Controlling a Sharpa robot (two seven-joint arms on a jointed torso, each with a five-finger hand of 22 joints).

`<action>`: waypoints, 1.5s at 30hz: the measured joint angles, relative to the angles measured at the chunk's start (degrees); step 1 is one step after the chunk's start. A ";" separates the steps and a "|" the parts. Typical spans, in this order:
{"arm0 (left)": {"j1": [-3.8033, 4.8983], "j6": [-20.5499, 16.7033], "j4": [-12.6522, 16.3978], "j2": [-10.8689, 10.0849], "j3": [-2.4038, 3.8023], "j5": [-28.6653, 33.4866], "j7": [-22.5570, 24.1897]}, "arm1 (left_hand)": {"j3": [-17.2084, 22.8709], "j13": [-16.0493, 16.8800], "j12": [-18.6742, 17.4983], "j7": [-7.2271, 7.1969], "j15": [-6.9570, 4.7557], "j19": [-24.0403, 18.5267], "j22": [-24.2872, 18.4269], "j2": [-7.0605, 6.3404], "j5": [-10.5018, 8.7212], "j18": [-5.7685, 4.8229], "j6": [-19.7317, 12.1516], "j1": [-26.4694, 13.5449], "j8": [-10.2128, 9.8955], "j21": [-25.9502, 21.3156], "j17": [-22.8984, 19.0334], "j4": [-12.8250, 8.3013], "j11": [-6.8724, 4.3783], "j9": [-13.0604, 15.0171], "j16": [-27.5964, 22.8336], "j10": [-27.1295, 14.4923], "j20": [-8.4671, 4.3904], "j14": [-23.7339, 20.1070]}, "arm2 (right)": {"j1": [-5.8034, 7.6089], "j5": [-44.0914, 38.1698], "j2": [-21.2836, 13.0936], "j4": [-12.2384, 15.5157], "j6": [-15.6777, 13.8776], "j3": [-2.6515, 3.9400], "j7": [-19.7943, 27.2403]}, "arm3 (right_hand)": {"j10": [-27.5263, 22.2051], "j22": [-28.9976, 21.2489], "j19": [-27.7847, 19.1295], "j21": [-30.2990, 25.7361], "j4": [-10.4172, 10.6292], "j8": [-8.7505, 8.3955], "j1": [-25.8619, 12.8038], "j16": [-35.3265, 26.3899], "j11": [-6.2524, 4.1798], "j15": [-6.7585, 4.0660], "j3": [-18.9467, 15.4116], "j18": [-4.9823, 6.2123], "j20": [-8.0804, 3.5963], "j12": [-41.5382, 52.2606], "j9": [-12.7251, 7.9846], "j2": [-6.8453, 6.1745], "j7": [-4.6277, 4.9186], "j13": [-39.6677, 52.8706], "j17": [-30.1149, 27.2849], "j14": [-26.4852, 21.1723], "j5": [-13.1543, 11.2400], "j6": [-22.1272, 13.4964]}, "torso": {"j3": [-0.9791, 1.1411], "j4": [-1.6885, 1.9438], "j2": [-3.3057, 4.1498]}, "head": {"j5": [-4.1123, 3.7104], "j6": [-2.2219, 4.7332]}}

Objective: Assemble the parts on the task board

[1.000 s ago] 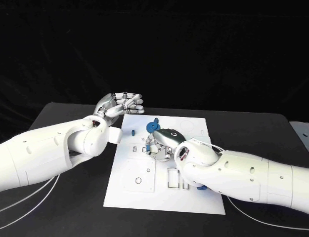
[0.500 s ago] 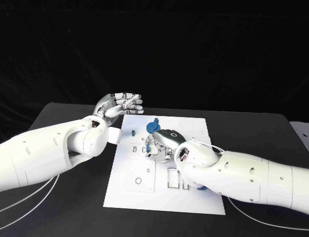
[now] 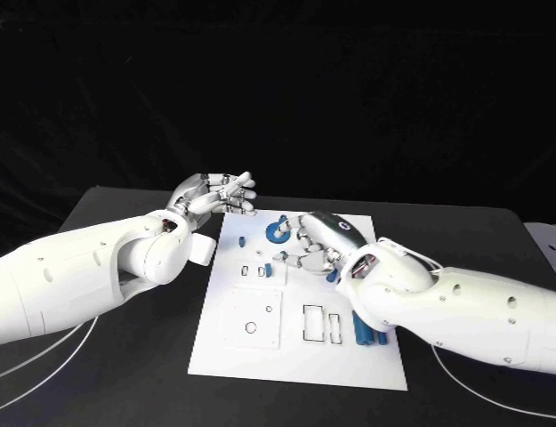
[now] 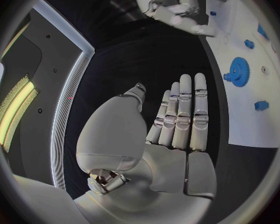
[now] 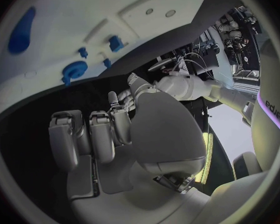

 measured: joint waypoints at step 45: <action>6.20 27.38 -3.85 10.12 -1.95 -52.28 -49.20 | -21.13 48.64 55.17 -5.33 -5.83 10.31 47.56 10.33 0.37 -2.21 -3.76 -6.82 24.04 49.14 51.69 0.18 -5.95 19.63 58.55 2.01 -6.84 15.36 | 7.23 27.83 -16.66 5.07 -1.04 -0.01 8.60 | -0.01 -0.03 0.20 -0.43 0.69 2.27 -0.20 -0.22 -0.79 -0.93 1.53 -0.01 -0.64 -0.01 0.56 0.45 -0.61 0.03 -0.02 0.10 1.24 2.45 | 0.83 -0.38 -1.50 | 2.01 -2.32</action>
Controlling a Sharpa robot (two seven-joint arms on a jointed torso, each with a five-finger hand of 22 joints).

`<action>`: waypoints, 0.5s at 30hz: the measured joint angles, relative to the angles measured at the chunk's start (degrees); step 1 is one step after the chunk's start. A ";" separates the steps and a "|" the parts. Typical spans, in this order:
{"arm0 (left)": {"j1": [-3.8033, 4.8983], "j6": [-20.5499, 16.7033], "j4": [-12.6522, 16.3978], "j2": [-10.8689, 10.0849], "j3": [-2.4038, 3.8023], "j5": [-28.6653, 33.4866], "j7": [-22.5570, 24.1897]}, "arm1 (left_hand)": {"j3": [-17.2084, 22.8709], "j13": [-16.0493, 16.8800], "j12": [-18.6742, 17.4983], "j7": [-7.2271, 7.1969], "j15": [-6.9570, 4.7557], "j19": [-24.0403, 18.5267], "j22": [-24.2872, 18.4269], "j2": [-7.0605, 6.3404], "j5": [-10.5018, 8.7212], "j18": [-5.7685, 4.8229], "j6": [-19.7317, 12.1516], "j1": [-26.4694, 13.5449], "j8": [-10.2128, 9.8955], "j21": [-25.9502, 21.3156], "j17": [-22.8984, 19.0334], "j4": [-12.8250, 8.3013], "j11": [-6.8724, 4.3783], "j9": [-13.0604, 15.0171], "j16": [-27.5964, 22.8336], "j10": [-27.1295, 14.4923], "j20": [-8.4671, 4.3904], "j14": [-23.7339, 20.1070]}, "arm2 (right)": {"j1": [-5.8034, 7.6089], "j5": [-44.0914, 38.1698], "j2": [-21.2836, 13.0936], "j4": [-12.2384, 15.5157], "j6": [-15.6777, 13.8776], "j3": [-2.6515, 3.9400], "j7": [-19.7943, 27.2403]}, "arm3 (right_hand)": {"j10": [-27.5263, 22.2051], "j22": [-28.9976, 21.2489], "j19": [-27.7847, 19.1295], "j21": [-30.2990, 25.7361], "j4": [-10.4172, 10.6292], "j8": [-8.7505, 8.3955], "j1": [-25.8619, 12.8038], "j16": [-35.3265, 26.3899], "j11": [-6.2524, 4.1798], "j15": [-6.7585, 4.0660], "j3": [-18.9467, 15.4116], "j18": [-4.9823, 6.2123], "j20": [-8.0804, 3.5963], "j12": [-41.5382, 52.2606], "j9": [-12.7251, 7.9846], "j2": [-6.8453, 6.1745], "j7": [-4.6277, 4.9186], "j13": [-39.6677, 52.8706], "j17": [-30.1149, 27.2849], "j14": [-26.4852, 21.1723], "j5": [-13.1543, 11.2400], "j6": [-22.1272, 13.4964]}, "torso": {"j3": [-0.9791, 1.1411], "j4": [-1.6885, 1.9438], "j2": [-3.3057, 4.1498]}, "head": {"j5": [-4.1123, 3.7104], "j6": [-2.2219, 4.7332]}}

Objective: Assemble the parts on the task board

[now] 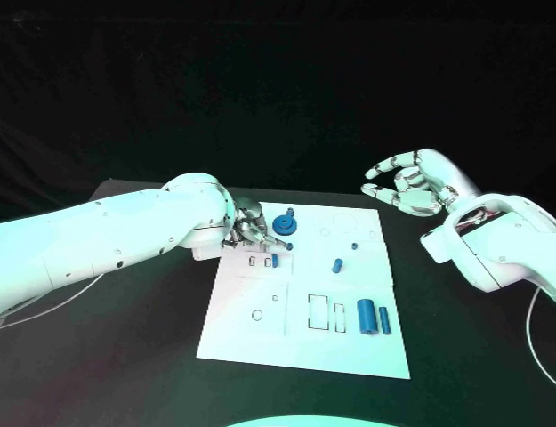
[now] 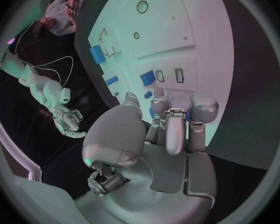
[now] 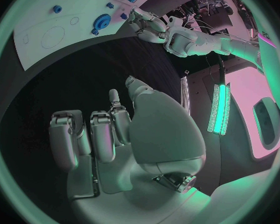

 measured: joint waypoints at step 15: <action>-0.11 1.81 -2.27 2.31 -0.60 0.22 -0.50 | -0.15 -0.01 0.00 -0.20 0.00 0.00 0.72 -0.26 0.00 0.00 -0.20 1.17 0.50 0.63 -0.01 0.15 0.00 0.60 0.22 0.00 0.00 0.00 | 0.00 -0.07 0.30 -0.36 0.01 -0.08 -0.69 | -0.20 -0.01 -0.15 -0.39 0.59 0.45 -0.45 -0.22 -0.20 0.00 0.59 0.00 -0.27 -0.60 0.21 -0.45 -0.06 -0.01 0.04 0.00 2.82 -0.77 | 0.03 0.01 0.04 | 0.01 -0.70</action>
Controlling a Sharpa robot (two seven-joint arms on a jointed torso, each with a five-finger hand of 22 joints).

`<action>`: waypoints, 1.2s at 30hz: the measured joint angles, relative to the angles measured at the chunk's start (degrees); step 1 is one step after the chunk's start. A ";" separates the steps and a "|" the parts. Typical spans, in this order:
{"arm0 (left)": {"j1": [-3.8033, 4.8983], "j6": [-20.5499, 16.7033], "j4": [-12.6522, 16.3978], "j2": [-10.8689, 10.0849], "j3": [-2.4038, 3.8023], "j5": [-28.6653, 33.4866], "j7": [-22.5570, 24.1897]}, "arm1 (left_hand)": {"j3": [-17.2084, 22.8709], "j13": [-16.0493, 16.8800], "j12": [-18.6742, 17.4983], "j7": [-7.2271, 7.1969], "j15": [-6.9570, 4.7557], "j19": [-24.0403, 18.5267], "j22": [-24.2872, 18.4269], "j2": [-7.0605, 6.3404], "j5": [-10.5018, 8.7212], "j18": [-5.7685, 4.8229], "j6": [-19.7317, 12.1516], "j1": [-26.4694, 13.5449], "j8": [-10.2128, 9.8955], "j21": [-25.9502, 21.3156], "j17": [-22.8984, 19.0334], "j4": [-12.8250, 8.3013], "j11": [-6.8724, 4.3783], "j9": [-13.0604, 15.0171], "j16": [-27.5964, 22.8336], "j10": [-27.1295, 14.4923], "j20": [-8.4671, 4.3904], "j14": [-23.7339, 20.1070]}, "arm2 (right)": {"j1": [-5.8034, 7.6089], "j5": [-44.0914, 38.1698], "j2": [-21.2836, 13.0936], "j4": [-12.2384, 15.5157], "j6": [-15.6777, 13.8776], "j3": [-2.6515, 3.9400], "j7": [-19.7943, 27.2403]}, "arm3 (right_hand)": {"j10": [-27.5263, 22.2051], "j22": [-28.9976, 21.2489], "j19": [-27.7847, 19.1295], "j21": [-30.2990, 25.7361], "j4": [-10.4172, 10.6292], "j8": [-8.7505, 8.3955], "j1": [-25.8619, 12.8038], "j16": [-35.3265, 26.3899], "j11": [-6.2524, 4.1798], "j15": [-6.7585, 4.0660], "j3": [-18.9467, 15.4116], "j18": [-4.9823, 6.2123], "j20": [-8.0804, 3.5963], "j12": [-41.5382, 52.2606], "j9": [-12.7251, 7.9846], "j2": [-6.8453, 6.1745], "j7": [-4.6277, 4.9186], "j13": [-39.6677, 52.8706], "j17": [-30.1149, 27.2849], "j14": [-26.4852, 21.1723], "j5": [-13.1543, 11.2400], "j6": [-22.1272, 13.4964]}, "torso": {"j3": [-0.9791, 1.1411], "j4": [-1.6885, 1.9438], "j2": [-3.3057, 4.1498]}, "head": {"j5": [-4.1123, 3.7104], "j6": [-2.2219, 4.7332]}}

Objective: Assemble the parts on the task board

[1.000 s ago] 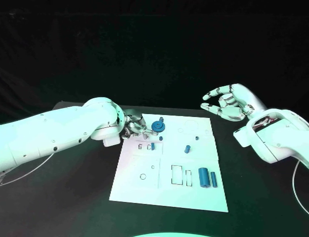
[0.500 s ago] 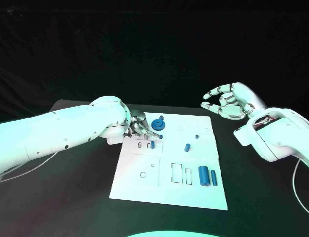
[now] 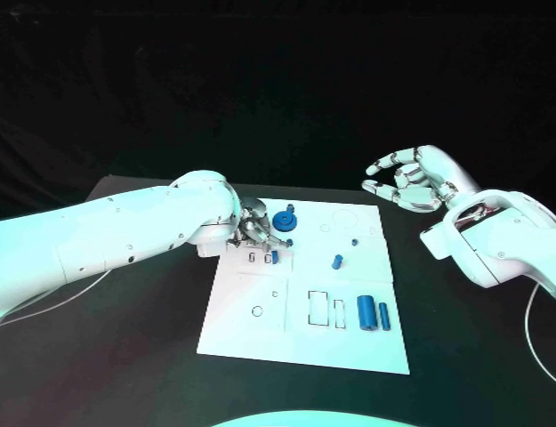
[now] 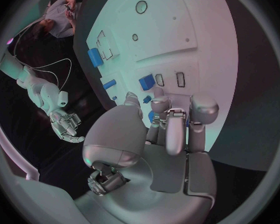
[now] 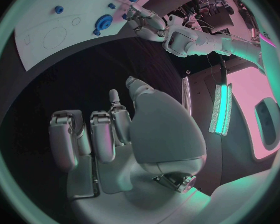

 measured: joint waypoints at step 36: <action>-0.30 3.66 -1.54 1.51 -0.22 1.53 -0.13 | 47.64 0.63 0.73 -0.21 -0.31 -0.85 2.13 -16.73 0.00 -0.87 -0.21 -8.65 0.12 2.00 -0.02 -0.50 -0.21 5.99 0.22 0.20 -0.02 -0.10 | -0.18 0.03 0.41 -0.42 -0.32 -0.12 -0.06 | 0.00 0.03 0.15 0.00 0.11 0.45 0.25 0.00 0.01 0.00 0.75 0.01 -0.15 0.00 0.11 -0.25 0.00 -0.02 -0.02 0.00 2.27 0.00 | 0.03 -0.02 0.02 | -0.17 -0.77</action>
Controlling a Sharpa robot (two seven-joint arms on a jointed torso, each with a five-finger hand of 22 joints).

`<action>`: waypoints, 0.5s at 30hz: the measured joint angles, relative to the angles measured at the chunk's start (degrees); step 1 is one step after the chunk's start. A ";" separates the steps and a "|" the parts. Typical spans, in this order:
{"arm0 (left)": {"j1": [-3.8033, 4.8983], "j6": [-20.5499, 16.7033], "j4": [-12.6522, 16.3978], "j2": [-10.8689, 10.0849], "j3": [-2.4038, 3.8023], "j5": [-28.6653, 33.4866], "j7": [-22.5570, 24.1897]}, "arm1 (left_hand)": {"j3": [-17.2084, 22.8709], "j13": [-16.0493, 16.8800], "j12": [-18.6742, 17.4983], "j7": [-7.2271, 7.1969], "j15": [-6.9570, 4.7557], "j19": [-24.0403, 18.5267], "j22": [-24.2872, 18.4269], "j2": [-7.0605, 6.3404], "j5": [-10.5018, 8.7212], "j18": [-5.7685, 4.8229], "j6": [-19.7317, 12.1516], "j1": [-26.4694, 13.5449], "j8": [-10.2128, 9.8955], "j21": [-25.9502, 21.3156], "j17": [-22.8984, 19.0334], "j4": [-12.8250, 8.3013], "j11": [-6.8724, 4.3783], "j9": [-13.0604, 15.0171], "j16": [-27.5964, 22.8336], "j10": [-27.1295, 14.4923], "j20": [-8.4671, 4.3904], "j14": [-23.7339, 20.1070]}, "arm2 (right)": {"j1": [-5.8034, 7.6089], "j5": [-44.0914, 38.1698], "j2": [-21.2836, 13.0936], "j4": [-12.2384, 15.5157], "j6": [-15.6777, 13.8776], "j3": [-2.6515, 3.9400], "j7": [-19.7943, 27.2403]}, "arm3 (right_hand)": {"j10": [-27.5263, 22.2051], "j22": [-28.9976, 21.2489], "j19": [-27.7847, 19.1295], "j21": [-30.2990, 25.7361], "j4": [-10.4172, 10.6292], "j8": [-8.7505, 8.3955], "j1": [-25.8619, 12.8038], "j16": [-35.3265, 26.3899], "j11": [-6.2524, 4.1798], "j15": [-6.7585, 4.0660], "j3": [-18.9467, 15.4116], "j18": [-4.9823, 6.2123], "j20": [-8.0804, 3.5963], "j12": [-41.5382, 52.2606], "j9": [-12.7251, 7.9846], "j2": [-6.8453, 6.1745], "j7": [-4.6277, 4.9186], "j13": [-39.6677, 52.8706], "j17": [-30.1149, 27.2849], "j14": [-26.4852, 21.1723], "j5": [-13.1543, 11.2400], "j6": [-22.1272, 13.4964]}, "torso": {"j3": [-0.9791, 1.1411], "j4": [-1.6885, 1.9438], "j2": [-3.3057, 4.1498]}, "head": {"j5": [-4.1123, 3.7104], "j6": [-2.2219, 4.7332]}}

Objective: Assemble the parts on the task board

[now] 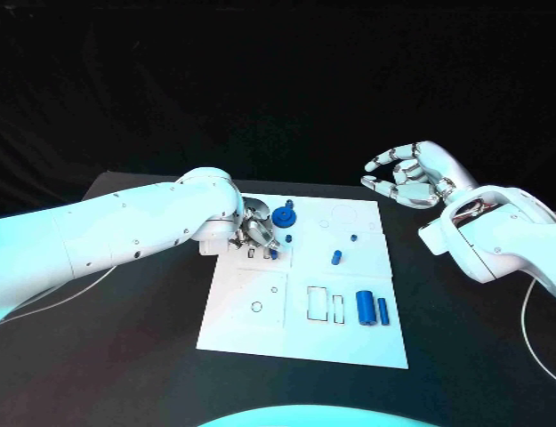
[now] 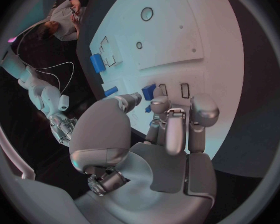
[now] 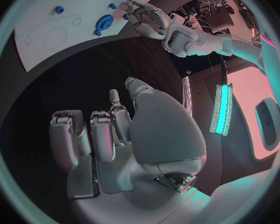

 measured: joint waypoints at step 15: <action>-0.19 0.08 -0.07 0.11 0.00 0.01 -0.08 | 2.27 0.02 0.05 0.00 0.00 0.00 0.14 -0.44 0.00 0.00 0.00 0.91 0.23 0.00 0.00 -0.71 0.00 0.61 0.00 0.00 0.00 0.00 | -0.10 0.10 0.09 -0.04 -0.26 -0.02 0.16 | 0.00 -0.01 0.00 0.00 0.07 0.09 0.00 0.00 0.00 0.00 0.26 0.00 0.00 0.00 0.04 0.00 0.00 -0.01 -0.01 0.00 0.24 0.00 | 0.01 0.04 0.06 | -0.21 -0.25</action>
